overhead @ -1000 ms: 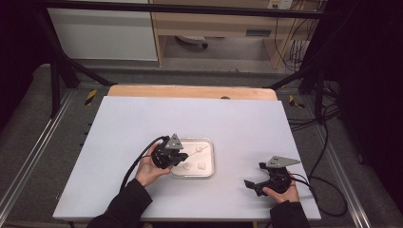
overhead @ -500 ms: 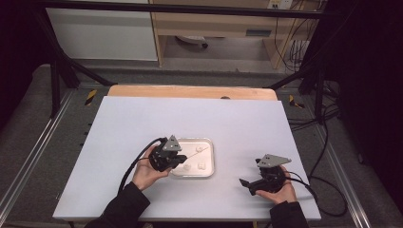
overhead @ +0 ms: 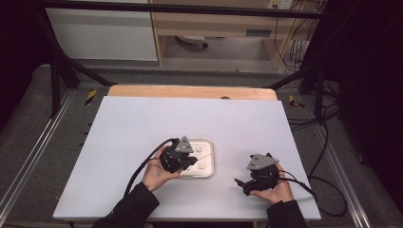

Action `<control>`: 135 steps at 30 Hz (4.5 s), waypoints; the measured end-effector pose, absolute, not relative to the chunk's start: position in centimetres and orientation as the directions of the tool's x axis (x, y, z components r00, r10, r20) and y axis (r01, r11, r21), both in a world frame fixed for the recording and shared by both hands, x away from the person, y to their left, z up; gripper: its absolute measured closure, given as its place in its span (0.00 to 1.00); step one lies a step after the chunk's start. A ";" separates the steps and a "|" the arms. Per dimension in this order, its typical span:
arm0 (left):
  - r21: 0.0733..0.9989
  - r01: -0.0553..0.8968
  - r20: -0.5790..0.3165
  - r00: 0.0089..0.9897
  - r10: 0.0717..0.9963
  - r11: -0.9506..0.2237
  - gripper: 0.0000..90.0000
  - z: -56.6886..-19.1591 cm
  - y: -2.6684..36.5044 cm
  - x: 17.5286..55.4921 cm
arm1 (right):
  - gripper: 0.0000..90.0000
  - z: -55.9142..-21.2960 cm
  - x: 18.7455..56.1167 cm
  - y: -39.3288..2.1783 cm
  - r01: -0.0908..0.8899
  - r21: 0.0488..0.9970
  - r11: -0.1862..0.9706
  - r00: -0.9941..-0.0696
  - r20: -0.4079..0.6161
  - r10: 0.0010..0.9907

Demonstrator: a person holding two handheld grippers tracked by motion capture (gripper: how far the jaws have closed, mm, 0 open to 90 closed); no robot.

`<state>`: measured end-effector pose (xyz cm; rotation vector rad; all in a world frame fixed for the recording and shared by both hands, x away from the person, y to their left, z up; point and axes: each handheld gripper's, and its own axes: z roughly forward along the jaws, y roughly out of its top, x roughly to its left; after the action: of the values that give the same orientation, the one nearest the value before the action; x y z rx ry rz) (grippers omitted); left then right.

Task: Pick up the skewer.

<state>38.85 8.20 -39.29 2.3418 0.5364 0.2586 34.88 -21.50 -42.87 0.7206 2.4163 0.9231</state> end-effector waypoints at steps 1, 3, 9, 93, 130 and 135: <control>0.684 0.305 0.034 0.894 0.447 -0.662 0.98 -39.3 8.2 38.9 | 0.03 -42.9 34.9 -21.5 0.307 0.705 0.639 -0.761 -0.222 0.610; 0.680 0.294 0.040 0.899 0.435 -0.671 0.98 -39.1 7.5 38.7 | 0.04 -42.6 34.8 -21.1 0.273 0.689 0.671 -0.768 -0.263 0.583; 0.667 0.274 0.053 0.910 0.411 -0.693 0.98 -38.9 5.6 38.4 | 0.07 -42.5 34.6 -20.7 0.222 0.660 0.717 -0.777 -0.324 0.539; 0.468 0.198 0.052 0.967 0.251 -0.861 0.96 -39.6 -1.0 37.6 | 0.99 -42.8 34.0 -18.4 -0.315 0.219 0.924 -0.734 -0.673 -0.091; 0.490 0.269 0.099 0.928 0.359 -0.829 0.98 -39.0 5.0 37.5 | 0.25 -42.4 35.4 -21.8 0.199 0.649 0.734 -0.758 -0.373 0.536; 0.537 0.311 0.087 0.904 0.418 -0.784 0.98 -38.6 7.4 37.3 | 0.19 -42.8 35.7 -22.1 0.307 0.665 0.681 -0.736 -0.288 0.613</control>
<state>37.30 7.43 -38.61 2.5375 0.5243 0.2734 35.67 -22.13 -42.78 0.7094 2.3951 0.8230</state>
